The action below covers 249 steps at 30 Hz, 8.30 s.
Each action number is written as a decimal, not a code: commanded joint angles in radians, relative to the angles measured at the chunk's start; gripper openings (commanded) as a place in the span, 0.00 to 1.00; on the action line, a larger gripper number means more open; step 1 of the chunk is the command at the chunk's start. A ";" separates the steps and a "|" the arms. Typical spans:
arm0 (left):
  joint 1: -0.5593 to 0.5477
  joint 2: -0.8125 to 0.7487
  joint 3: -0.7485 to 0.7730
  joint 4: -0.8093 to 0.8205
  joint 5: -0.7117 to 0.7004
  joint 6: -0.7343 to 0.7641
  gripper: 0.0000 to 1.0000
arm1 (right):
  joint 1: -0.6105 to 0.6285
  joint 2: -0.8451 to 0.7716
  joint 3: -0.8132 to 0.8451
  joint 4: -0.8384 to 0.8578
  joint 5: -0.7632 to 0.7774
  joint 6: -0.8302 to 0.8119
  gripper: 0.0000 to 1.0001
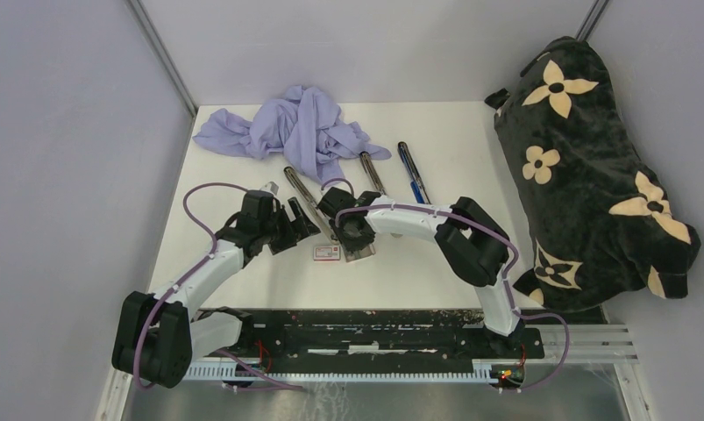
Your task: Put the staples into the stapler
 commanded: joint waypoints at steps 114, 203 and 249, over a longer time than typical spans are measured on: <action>-0.187 -0.132 0.071 1.115 0.388 -0.317 0.17 | -0.288 -0.848 -0.483 1.147 -0.696 0.318 0.18; -0.362 -0.046 0.608 -0.268 0.480 0.775 0.11 | -0.305 -0.487 0.229 -0.258 -1.130 -0.584 0.44; -0.347 -0.181 0.421 -0.276 -0.518 0.295 0.93 | -0.447 -0.697 -0.352 0.252 -0.210 -0.418 0.13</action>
